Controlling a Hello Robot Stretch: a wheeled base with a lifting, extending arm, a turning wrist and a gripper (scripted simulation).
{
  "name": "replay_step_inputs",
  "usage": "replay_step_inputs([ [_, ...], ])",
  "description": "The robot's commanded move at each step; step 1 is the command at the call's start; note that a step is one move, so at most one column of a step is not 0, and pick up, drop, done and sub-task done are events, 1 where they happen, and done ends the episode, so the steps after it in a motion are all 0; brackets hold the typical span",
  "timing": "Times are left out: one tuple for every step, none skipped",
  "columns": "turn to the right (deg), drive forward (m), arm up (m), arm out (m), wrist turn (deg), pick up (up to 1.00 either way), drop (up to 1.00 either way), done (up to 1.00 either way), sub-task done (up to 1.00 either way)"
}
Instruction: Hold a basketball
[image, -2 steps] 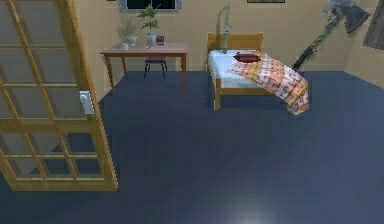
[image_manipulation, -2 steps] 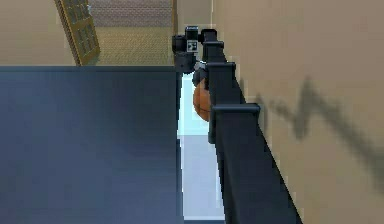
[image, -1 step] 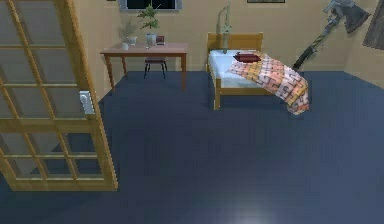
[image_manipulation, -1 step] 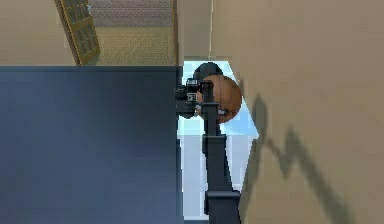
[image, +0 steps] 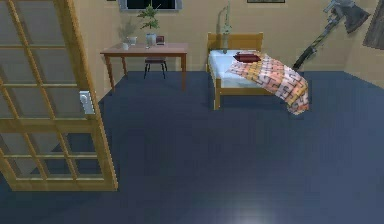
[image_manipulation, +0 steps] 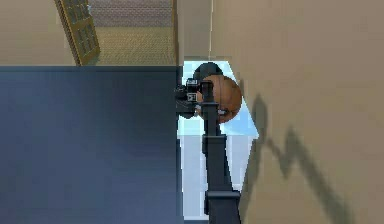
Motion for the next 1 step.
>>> replay_step_inputs([
  [0.0,0.0,0.1,0.0,0.0,0.0,0.0,0.0,0.0],
])
